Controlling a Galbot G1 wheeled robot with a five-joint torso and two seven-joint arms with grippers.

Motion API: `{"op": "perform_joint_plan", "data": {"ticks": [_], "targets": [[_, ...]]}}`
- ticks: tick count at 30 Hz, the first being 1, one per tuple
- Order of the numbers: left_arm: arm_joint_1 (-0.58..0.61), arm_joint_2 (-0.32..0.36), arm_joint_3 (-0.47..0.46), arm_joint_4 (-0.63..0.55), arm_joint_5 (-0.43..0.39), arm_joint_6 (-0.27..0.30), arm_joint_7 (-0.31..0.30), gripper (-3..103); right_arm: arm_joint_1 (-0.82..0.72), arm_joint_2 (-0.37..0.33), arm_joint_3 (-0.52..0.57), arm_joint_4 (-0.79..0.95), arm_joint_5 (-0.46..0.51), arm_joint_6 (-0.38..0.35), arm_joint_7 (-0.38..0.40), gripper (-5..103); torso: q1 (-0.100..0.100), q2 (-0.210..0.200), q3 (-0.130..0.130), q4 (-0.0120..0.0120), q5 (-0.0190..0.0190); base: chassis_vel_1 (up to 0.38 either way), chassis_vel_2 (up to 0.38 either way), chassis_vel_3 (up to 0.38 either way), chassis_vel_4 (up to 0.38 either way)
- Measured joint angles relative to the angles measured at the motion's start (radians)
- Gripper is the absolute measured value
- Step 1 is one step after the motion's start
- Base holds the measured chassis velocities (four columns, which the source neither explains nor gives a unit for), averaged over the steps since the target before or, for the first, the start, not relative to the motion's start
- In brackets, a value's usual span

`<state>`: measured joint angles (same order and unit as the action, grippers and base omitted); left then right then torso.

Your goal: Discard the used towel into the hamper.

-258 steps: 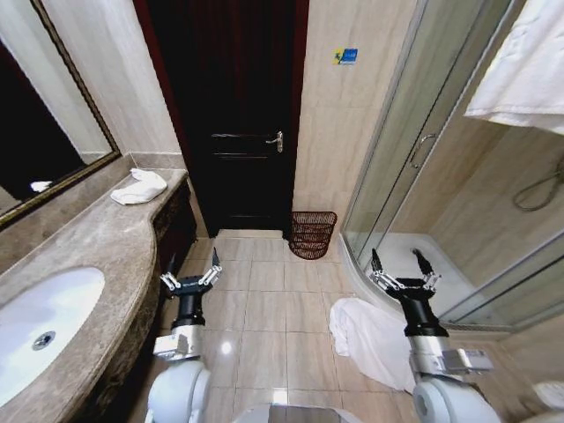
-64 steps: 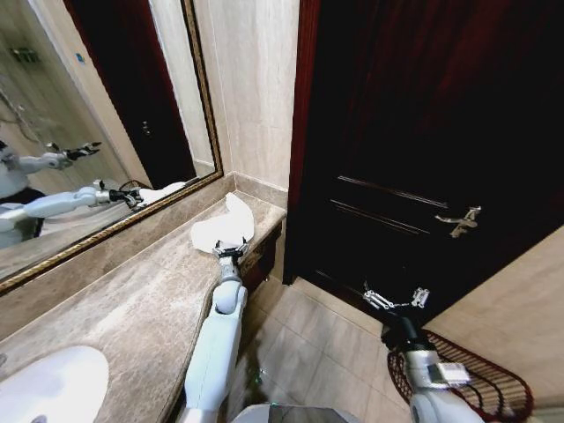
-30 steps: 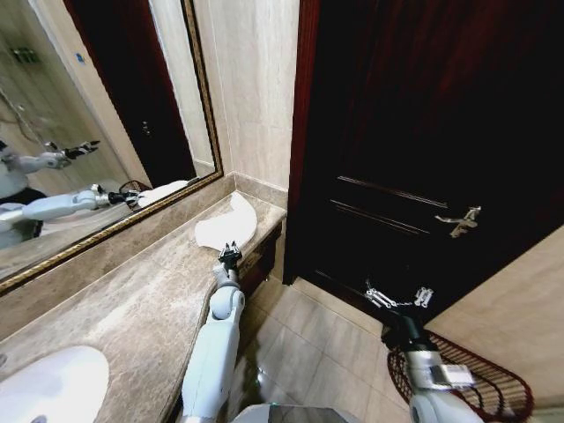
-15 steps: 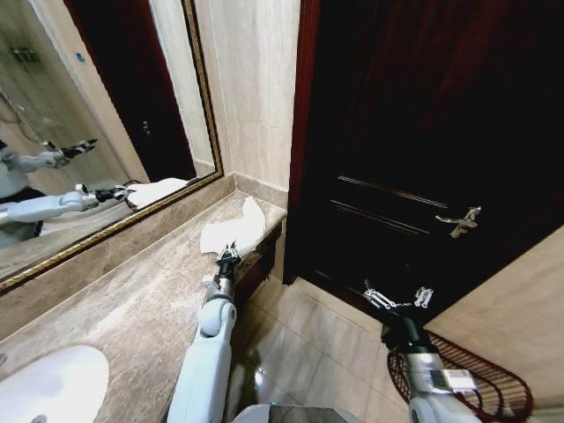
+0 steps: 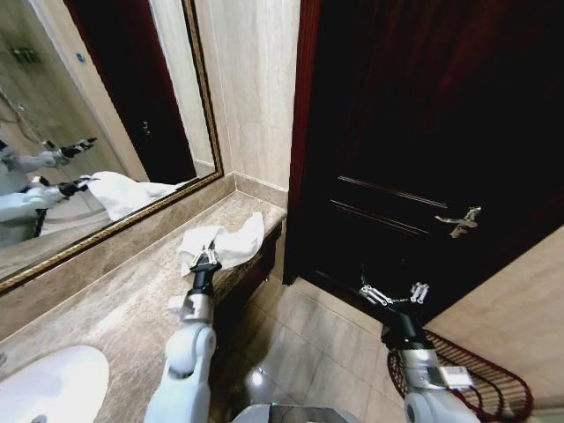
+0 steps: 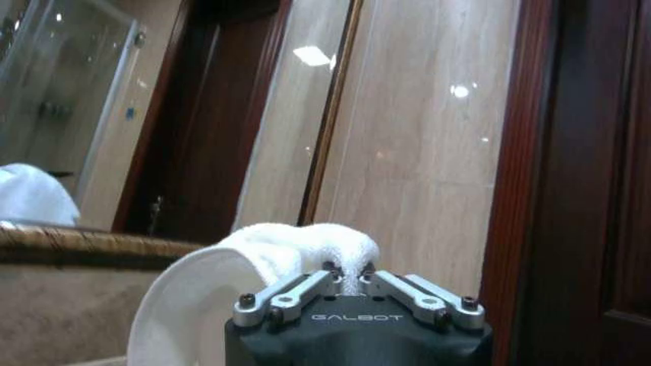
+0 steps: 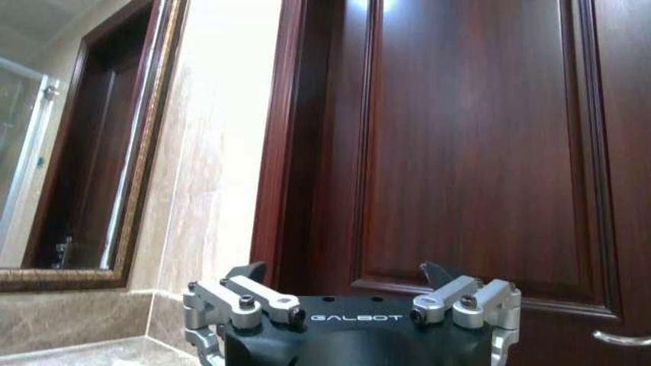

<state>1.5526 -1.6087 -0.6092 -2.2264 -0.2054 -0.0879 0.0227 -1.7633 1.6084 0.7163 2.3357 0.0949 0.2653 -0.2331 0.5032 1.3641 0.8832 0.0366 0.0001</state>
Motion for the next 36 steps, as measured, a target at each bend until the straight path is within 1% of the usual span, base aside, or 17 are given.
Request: {"op": "perform_joint_plan", "data": {"ticks": [1, 2, 3, 4, 5, 7, 9, 11, 14, 18, 20, 24, 34, 36], "targets": [[0.0, 0.0, 0.0, 0.0, 0.0, 0.0, 0.0, 2, 0.0, 0.0, 0.0, 0.0, 0.0, 0.0, 0.0, 100, 0.0, 0.0, 0.0, 0.0, 0.0, 0.0, 0.0, 0.0, 0.0], [0.031, 0.0, -0.003, -0.029, 0.005, -0.002, 0.002, 2, 0.003, 0.0, -0.002, 0.006, 0.009, 0.0, 0.0, 100, 0.0, 0.0, 0.0, 0.0001, 0.0, 0.0, 0.0, 0.0, 0.0], [0.099, 0.0, -0.004, -0.093, 0.025, -0.007, 0.008, 2, 0.022, 0.0, -0.005, 0.011, 0.036, -0.004, -0.002, 100, 0.0, 0.0, 0.0, 0.0, -0.0003, 0.0, 0.0, 0.0, 0.0], [0.137, 0.0, 0.003, -0.128, 0.037, -0.013, 0.013, 2, 0.037, 0.0, -0.005, 0.007, 0.044, -0.002, -0.001, 100, 0.0, 0.0, 0.0, 0.0001, -0.0002, 0.0, 0.0, 0.0, 0.0], [0.137, 0.0, 0.003, -0.128, 0.037, -0.013, 0.013, 2, 0.037, 0.0, -0.005, 0.007, 0.044, -0.002, -0.001, 100, 0.0, 0.0, 0.0, 0.0001, -0.0002, 0.0, 0.0, 0.0, 0.0], [0.203, 0.0, 0.019, -0.189, 0.068, -0.026, 0.027, 2, 0.062, 0.0, -0.002, -0.008, 0.049, 0.01, 0.001, 100, 0.0, 0.0, 0.0, 0.0002, 0.0, 0.0, 0.0, 0.0, 0.0], [0.22, 0.0, 0.022, -0.209, 0.076, -0.029, 0.031, 2, 0.065, 0.0, -0.003, -0.01, 0.051, 0.012, 0.004, 100, 0.0, 0.0, 0.0, 0.0001, 0.0, 0.0, 0.0, 0.0, 0.0], [0.258, 0.0, 0.017, -0.268, 0.092, -0.033, 0.037, 2, 0.075, 0.0, -0.01, -0.018, 0.06, 0.022, 0.007, 100, 0.0, 0.0, 0.0, 0.0001, 0.0001, 0.0, 0.0, 0.0, 0.0], [0.267, 0.001, 0.01, -0.285, 0.098, -0.029, 0.038, 2, 0.077, 0.0, -0.012, -0.018, 0.074, 0.029, -0.007, 100, 0.0, 0.0, 0.0, 0.0001, -0.0002, 0.0, 0.0, 0.0, 0.0], [0.282, 0.001, 0.029, -0.286, 0.127, -0.032, 0.042, 2, 0.073, 0.0, -0.012, -0.013, 0.079, 0.031, -0.023, 100, 0.0, 0.0, 0.0, 0.0, -0.0002, 0.0, 0.0, 0.0, 0.0], [0.289, 0.001, 0.041, -0.285, 0.142, -0.048, 0.05, 2, 0.07, 0.0, -0.013, -0.007, 0.079, 0.031, -0.03, 100, 0.0, 0.0, 0.0, 0.0, 0.0, -0.027, -0.035, -0.05, -0.042], [0.286, 0.001, 0.041, -0.283, 0.144, -0.057, 0.056, 2, 0.058, 0.0, -0.014, 0.003, 0.071, 0.029, -0.04, 100, 0.0, 0.0, 0.0, 0.0, -0.0002, -0.045, -0.058, -0.046, -0.052], [0.272, 0.001, 0.05, -0.278, 0.138, -0.054, 0.061, 2, 0.049, 0.0, -0.008, 0.021, 0.068, 0.027, -0.04, 100, 0.0, 0.0, 0.0, 0.0, 0.0, -0.079, -0.082, -0.074, -0.081], [0.266, 0.001, 0.057, -0.276, 0.137, -0.06, 0.064, 2, 0.04, 0.0, -0.007, 0.021, 0.074, 0.038, -0.042, 100, 0.0, 0.0, 0.0, -0.0001, -0.0001, -0.108, -0.098, -0.104, -0.126]]}}
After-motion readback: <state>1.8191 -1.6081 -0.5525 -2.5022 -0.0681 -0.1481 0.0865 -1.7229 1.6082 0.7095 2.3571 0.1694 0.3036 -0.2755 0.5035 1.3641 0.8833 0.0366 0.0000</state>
